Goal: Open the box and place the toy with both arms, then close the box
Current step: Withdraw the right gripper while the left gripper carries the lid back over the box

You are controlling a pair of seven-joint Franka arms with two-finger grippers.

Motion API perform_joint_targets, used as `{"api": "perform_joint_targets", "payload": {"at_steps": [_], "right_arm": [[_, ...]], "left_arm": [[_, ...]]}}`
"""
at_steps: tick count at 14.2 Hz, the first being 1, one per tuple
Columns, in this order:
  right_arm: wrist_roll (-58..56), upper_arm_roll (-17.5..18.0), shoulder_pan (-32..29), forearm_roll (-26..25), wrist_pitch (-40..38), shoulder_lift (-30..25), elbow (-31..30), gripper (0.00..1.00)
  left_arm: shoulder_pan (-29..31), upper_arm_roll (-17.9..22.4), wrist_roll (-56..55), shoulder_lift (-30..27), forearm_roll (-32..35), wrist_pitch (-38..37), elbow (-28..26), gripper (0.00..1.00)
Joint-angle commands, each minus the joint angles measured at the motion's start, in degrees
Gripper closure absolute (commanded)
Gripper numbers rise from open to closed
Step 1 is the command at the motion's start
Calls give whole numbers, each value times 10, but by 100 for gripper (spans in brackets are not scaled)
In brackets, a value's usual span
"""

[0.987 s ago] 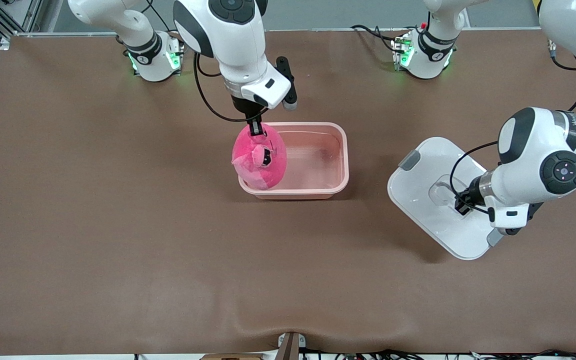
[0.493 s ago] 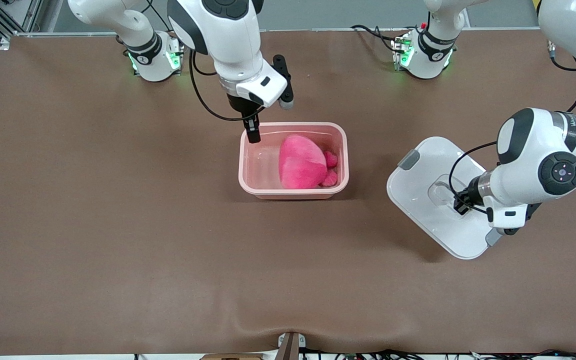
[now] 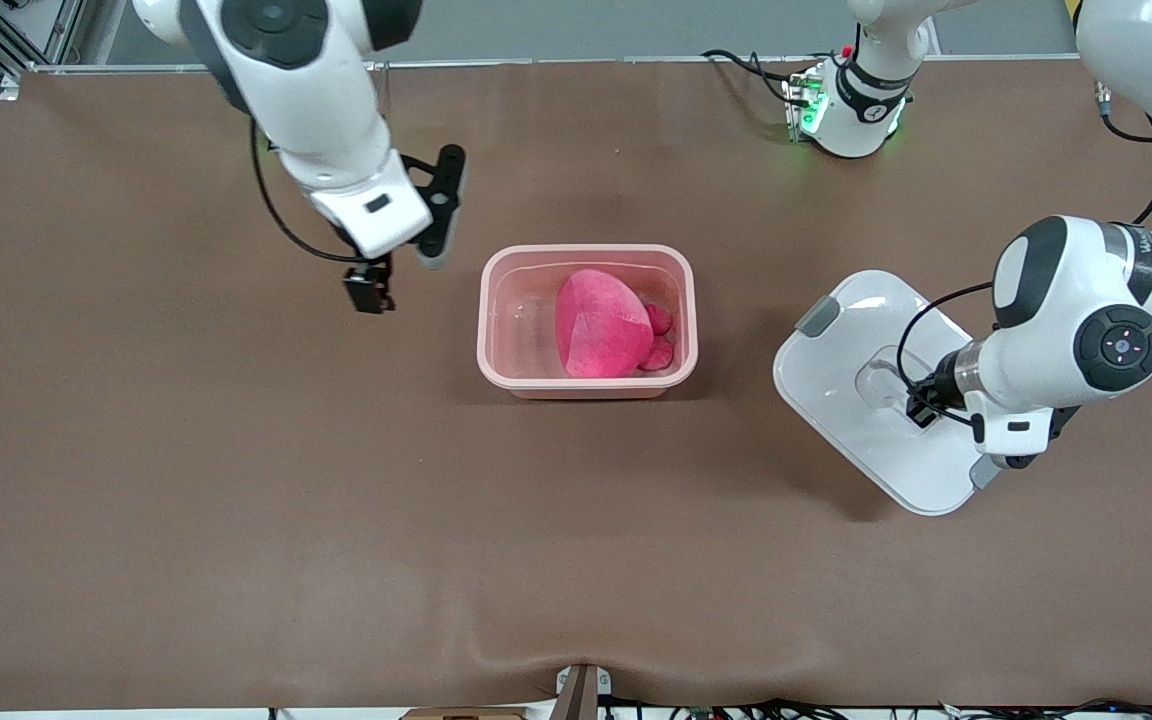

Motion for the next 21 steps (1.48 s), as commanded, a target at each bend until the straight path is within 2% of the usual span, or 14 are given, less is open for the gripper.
{"api": "perform_joint_targets", "payload": {"at_steps": [1,4,6,9,11,13,16,17,18,21], "right_arm": [[94,10,-50,-4,-21,-26,-1,0],[220,31,-143,6,-66,-56,-6,0],[231,51,-207,6,-75,-70,-8,0],[229,51,-297,18,-59,-78,-7,0],[230,38,-315,20,-56,-84,-11,0],[273,6,-315,21,-63,-86,-18,0],[307,-27,-316,50,-68,-90,-20,0],[307,-52,-312,65,-67,-90,-26,0],[308,-64,-311,73,-68,-90,-30,0],[358,-65,-313,71,-73,-85,-28,0]], "left_arm": [[0,-4,9,-14,-9,-22,2,100],[0,-13,0,-33,-10,-42,5,100],[1,-25,-12,-45,-25,-60,5,100],[0,-50,-64,-66,-55,-71,7,100],[3,-85,-118,-80,-61,-75,7,100],[0,-114,-189,-82,-71,-75,8,100],[-10,-158,-298,-76,-78,-69,18,100],[-16,-171,-331,-76,-77,-64,18,100],[-26,-178,-368,-76,-78,-52,18,100],[-79,-179,-483,-73,-75,-17,20,100]]}}
